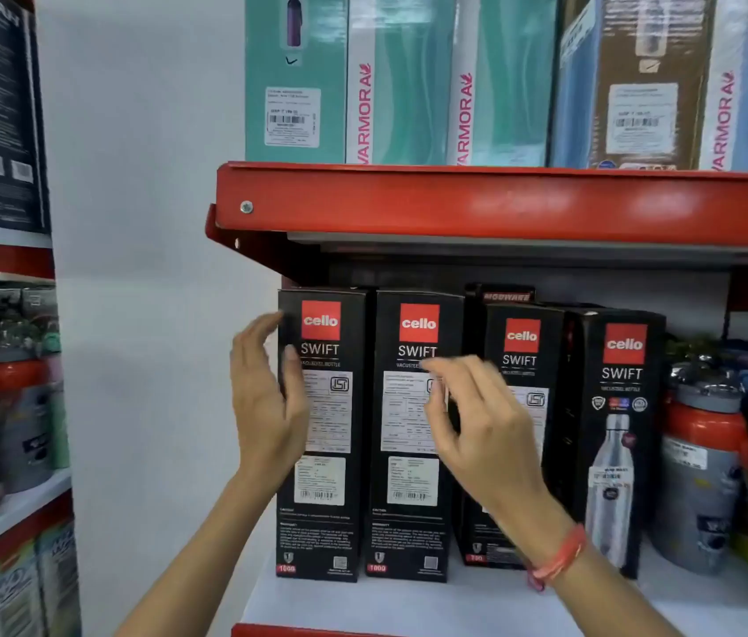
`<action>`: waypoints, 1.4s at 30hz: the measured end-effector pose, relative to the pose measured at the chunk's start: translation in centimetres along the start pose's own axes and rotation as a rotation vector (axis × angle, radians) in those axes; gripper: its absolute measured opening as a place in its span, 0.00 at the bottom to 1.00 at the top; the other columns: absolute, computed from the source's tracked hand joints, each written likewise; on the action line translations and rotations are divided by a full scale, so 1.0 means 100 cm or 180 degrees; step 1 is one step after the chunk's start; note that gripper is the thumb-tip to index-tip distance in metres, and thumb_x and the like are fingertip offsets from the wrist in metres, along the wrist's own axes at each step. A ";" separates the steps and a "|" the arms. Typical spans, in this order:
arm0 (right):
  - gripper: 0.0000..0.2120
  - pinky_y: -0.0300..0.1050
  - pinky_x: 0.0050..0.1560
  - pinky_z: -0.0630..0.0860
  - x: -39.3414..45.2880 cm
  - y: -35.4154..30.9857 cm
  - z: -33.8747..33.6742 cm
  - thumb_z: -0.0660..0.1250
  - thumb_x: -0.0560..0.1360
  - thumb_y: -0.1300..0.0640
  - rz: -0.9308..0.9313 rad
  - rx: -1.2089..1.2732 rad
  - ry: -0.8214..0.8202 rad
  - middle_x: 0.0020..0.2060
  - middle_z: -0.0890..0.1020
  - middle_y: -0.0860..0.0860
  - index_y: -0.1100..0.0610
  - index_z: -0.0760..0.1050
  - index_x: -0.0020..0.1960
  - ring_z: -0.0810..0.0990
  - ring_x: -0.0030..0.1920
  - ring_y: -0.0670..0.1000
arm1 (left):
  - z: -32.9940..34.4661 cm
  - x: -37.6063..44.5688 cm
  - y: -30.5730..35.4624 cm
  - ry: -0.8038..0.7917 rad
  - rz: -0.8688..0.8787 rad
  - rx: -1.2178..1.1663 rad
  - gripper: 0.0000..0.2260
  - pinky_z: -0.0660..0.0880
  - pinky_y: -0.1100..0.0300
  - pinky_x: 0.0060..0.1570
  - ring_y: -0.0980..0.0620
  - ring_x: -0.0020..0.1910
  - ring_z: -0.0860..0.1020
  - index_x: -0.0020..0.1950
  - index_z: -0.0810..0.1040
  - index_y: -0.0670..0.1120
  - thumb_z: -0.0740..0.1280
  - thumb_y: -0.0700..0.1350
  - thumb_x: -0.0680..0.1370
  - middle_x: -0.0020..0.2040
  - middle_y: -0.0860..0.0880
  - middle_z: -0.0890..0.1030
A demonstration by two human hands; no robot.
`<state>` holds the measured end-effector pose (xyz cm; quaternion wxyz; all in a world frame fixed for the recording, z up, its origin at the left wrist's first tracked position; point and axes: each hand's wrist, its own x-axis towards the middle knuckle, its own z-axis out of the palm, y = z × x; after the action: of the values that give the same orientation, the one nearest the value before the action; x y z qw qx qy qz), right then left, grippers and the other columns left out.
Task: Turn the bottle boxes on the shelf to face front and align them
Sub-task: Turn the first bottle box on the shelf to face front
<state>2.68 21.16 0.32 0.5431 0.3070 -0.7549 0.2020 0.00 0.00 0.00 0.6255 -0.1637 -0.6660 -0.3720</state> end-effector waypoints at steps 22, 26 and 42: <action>0.59 0.44 0.69 0.63 -0.027 -0.120 0.057 0.68 0.66 0.31 0.1893 0.0788 -0.1415 0.76 0.47 0.47 0.55 0.35 0.77 0.60 0.74 0.50 | -0.059 -0.001 -0.019 -0.2010 -0.2520 -0.1794 0.36 0.75 0.57 0.52 0.61 0.55 0.80 0.65 0.70 0.57 0.51 0.77 0.66 0.59 0.55 0.81; 0.61 0.45 0.70 0.61 -0.011 -0.110 0.059 0.73 0.64 0.34 0.2105 0.0936 -0.1389 0.78 0.49 0.53 0.59 0.38 0.78 0.57 0.76 0.53 | -0.080 -0.015 -0.019 -0.1814 -0.2454 -0.1804 0.30 0.79 0.63 0.39 0.55 0.49 0.84 0.59 0.65 0.53 0.73 0.61 0.64 0.54 0.46 0.83; 0.43 0.44 0.46 0.75 -0.005 -0.083 0.091 0.73 0.71 0.48 0.2149 0.0106 -0.0951 0.44 0.84 0.58 0.58 0.54 0.77 0.82 0.45 0.56 | -0.038 -0.043 -0.034 -0.1349 -0.1903 -0.0846 0.17 0.81 0.50 0.49 0.53 0.49 0.83 0.53 0.64 0.51 0.70 0.39 0.74 0.54 0.49 0.84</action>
<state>2.09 9.38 -3.36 0.3246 0.0755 -0.8813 0.3350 1.09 -3.90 -5.37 0.3113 -0.1151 -0.7448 -0.5789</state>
